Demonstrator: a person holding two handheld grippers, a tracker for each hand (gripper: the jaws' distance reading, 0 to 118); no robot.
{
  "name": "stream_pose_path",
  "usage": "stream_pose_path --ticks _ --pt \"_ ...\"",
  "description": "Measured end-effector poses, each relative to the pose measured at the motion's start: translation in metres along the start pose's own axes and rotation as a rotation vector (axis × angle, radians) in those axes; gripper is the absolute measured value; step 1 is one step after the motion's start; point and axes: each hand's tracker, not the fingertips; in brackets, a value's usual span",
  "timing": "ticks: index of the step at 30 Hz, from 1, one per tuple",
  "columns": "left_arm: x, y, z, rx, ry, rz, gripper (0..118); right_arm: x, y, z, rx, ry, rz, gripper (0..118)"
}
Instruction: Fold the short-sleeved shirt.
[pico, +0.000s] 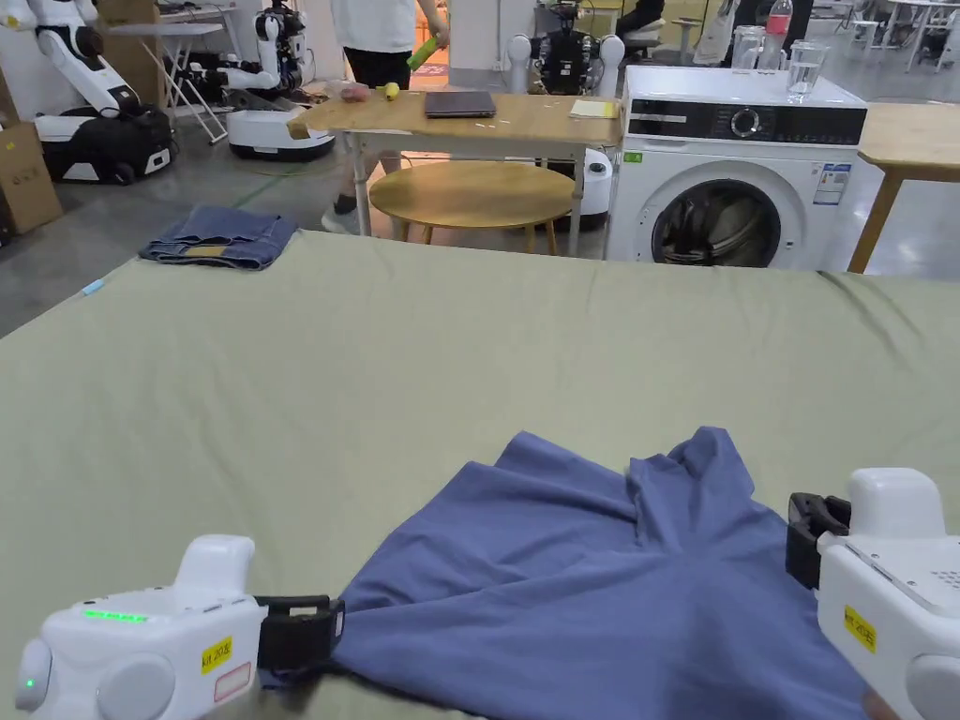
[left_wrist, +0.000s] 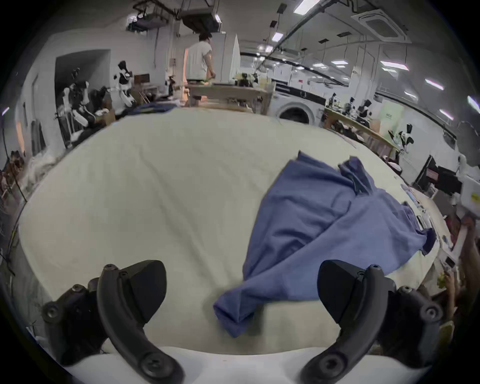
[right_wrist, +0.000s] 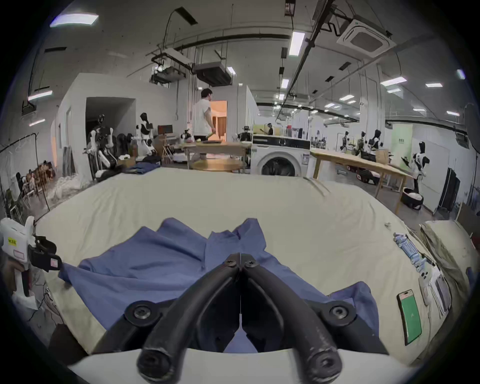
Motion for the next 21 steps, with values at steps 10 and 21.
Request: stream_pose_path --ticks 10,21 --pt "0.019 -0.003 -0.023 -0.061 -0.015 -0.078 2 0.065 -0.003 -0.092 -0.189 -0.05 0.076 55" --pt "0.02 0.019 -0.015 -0.058 -0.009 -0.05 2 0.08 -0.036 -0.201 -0.496 0.022 0.001 63"
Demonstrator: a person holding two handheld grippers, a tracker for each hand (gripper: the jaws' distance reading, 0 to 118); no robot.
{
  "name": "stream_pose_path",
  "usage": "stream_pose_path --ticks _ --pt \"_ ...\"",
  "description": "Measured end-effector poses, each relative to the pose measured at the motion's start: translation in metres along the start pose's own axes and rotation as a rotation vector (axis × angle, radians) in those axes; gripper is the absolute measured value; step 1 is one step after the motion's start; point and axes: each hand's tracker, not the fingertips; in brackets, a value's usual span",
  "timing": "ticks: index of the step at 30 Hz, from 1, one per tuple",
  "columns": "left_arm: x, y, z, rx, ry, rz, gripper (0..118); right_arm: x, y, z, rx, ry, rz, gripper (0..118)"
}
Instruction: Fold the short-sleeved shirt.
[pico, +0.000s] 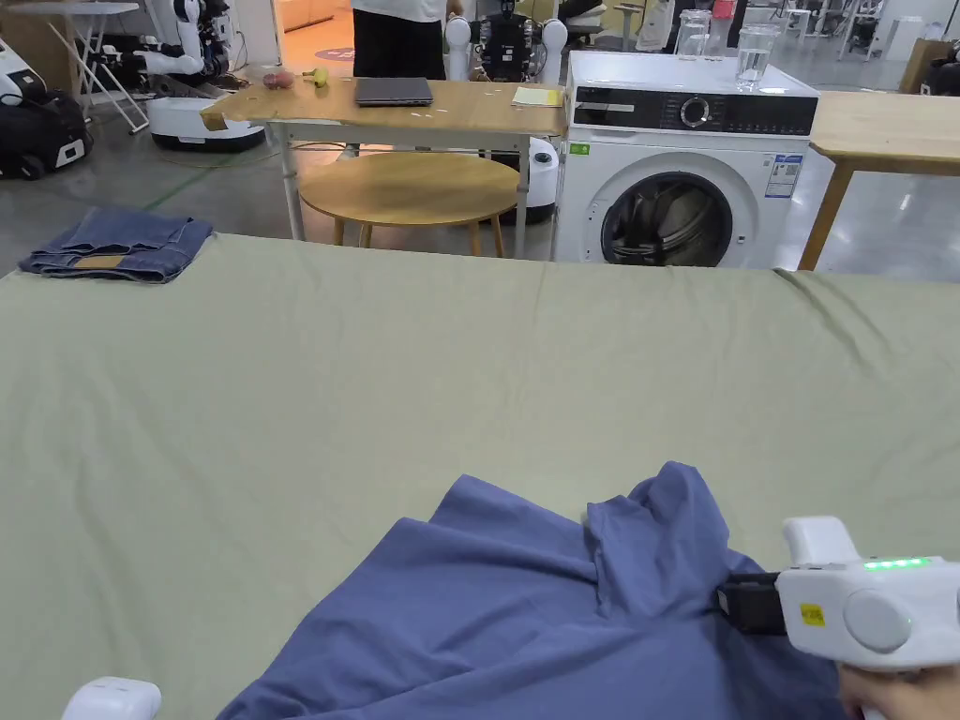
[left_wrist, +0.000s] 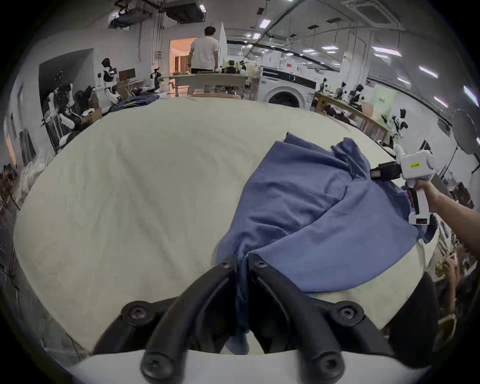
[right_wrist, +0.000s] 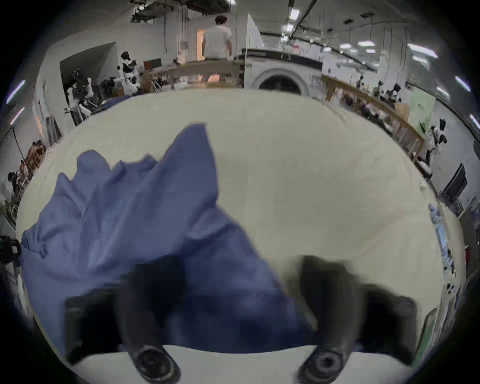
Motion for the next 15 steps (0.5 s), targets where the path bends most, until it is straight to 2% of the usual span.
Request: stream_pose_path --ticks 1,2,3,4,5,6,9,15 --pt "0.0 0.0 -0.002 -0.006 0.0 0.003 2 -0.004 -0.006 0.005 0.031 0.04 -0.017 44" --pt "0.001 0.0 -0.003 -0.008 0.002 0.002 2 -0.007 -0.007 0.012 0.079 -0.011 -0.017 14" --pt "0.002 0.0 -0.004 -0.012 0.006 0.0 2 -0.007 -0.006 0.017 0.067 0.046 -0.037 3" --pt "0.003 0.001 -0.005 -0.015 0.006 -0.001 2 -0.007 -0.005 0.021 0.065 0.075 -0.058 3" --pt "0.004 0.001 -0.005 -0.015 0.008 -0.003 2 -0.009 -0.005 0.028 0.095 0.063 -0.043 3" --pt "0.004 0.001 -0.005 -0.009 0.018 -0.008 2 -0.012 -0.005 0.037 0.138 0.012 0.0 3" --pt "0.007 0.005 -0.001 0.009 0.031 -0.012 2 -0.025 -0.004 0.072 0.227 -0.029 0.076 3" --pt "0.008 0.039 0.008 0.099 0.036 0.007 2 -0.032 0.014 0.156 0.354 -0.006 0.068 3"
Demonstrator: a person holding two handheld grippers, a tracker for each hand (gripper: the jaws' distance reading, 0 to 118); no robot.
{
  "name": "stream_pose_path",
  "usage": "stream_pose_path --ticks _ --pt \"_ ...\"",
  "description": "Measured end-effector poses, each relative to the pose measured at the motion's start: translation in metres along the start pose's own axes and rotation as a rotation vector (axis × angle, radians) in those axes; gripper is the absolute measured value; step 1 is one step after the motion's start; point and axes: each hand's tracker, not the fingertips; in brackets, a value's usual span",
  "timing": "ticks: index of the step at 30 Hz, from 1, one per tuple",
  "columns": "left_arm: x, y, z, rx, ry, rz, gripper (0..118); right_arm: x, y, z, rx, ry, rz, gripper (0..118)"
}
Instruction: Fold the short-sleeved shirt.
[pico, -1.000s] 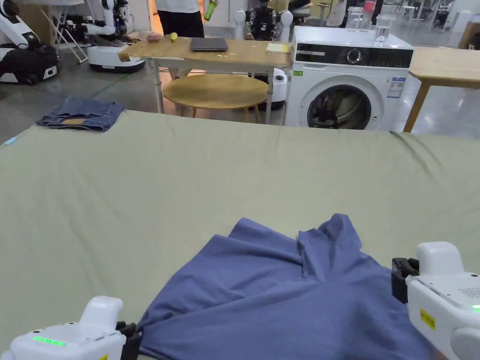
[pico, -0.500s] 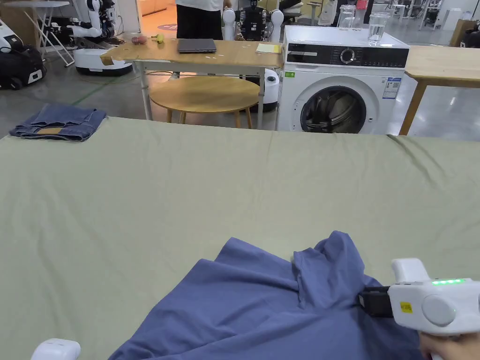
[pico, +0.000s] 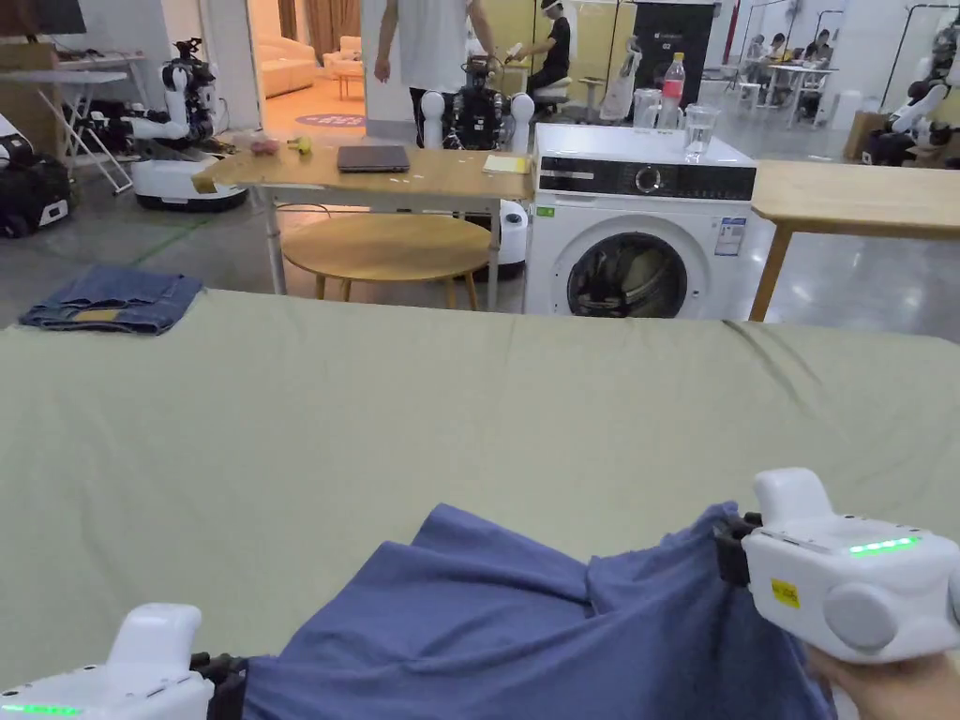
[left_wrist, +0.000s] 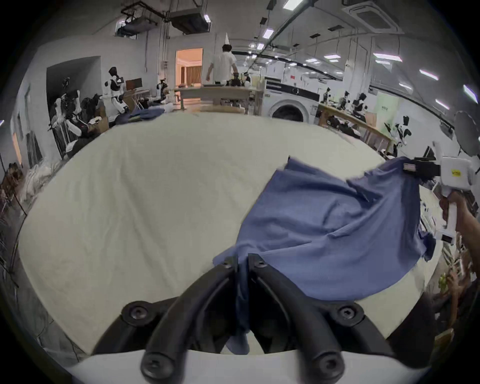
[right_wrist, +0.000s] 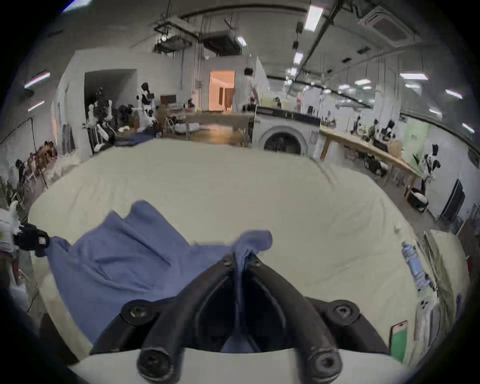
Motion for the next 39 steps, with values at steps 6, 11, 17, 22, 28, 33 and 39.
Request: stream_pose_path --ticks 6,11,17,22,28,33,39 --pt "0.018 0.093 0.018 0.138 0.062 -0.03 1 0.012 0.072 0.068 0.185 -0.066 0.036 3" --pt "0.035 0.185 0.042 0.261 0.107 -0.055 0 0.035 0.144 0.107 0.338 -0.143 0.045 3" --pt "0.063 0.296 0.073 0.401 0.18 -0.121 0 0.054 0.236 0.144 0.485 -0.149 0.011 3" --pt "0.076 0.373 0.103 0.53 0.229 -0.118 0 0.06 0.303 0.164 0.613 -0.168 -0.011 3" --pt "0.082 0.426 0.134 0.602 0.246 -0.131 0 0.072 0.353 0.173 0.721 -0.173 -0.054 3" --pt "0.086 0.423 0.126 0.618 0.269 -0.161 0 0.076 0.349 0.154 0.71 -0.183 -0.043 3" --pt "0.083 0.368 0.05 0.502 0.28 -0.153 0 0.078 0.288 0.095 0.606 -0.234 -0.039 3"
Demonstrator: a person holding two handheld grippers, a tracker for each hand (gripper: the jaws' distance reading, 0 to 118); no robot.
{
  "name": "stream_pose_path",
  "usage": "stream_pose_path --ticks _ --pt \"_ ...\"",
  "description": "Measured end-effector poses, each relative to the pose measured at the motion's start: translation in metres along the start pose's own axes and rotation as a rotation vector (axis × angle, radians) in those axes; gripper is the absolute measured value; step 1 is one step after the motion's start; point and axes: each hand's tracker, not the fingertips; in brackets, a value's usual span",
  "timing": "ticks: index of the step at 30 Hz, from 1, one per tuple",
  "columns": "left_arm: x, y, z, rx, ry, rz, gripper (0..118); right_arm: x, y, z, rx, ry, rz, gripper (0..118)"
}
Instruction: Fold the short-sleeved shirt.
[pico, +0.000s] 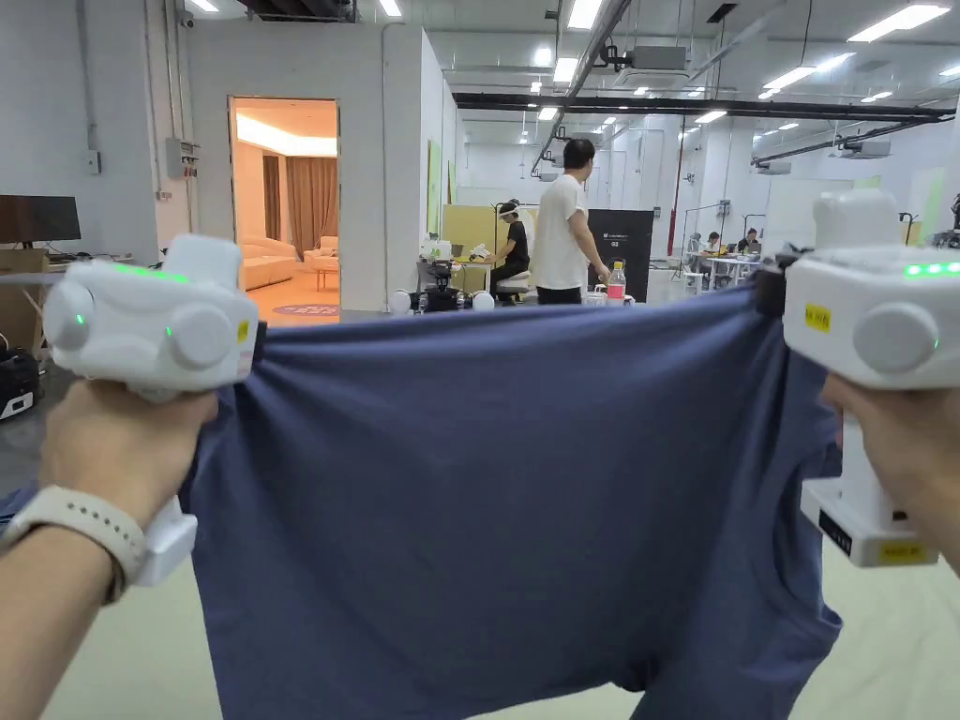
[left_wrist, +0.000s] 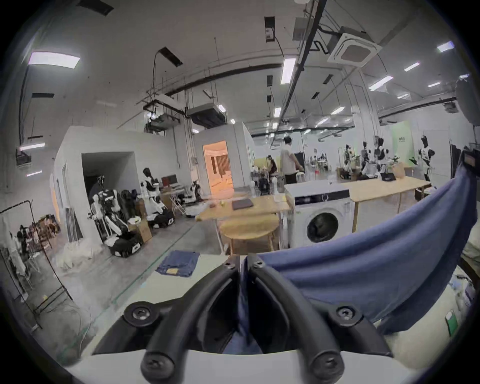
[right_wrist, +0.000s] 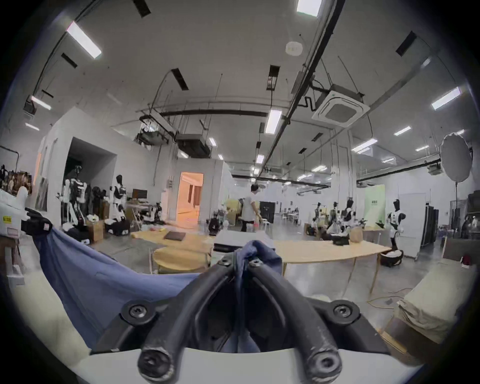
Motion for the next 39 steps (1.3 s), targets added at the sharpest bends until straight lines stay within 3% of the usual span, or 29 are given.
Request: stream_pose_path --ticks 5,12,16,20,24,28,29,30,31,32,33,37,38,39 --pt "0.012 -0.039 0.011 -0.032 -0.024 -0.036 0 0.008 -0.034 0.029 -0.007 0.007 -0.024 3" --pt "0.005 -0.109 0.107 -0.036 -0.147 -0.072 0 0.023 -0.087 0.142 -0.072 0.046 0.016 3" --pt "0.003 -0.195 0.17 -0.126 -0.197 -0.104 0 0.026 -0.16 0.22 -0.232 0.081 0.009 3" --pt "0.002 -0.299 0.213 -0.325 -0.252 -0.013 0 0.02 -0.264 0.275 -0.436 0.075 0.082 3" --pt "0.006 -0.39 0.221 -0.545 -0.237 0.075 0 0.009 -0.367 0.308 -0.716 0.089 0.003 3" --pt "0.016 -0.416 0.219 -0.569 -0.22 0.01 0 0.002 -0.395 0.313 -0.775 0.075 -0.014 4" --pt "0.017 -0.411 0.221 -0.56 -0.215 0.011 9 0.003 -0.391 0.312 -0.779 0.081 -0.023 10" --pt "0.018 -0.403 0.224 -0.529 -0.207 0.019 45 0.002 -0.38 0.314 -0.763 0.103 -0.061 34" --pt "0.019 -0.393 0.227 -0.485 -0.215 0.041 84 0.002 -0.369 0.314 -0.723 0.14 -0.109 69" --pt "0.019 -0.385 0.227 -0.449 -0.254 0.045 109 0.0 -0.355 0.313 -0.686 0.154 -0.127 102" --pt "0.023 -0.371 0.23 -0.389 -0.276 0.028 117 -0.006 -0.34 0.31 -0.649 0.156 -0.124 118" --pt "0.042 -0.317 0.243 -0.205 -0.282 -0.019 116 -0.026 -0.28 0.313 -0.457 0.173 -0.136 116" --pt "0.044 -0.307 0.247 -0.172 -0.295 -0.004 115 -0.032 -0.268 0.315 -0.426 0.178 -0.136 109" --pt "0.046 -0.298 0.249 -0.148 -0.301 0.003 105 -0.037 -0.259 0.317 -0.404 0.174 -0.124 79"
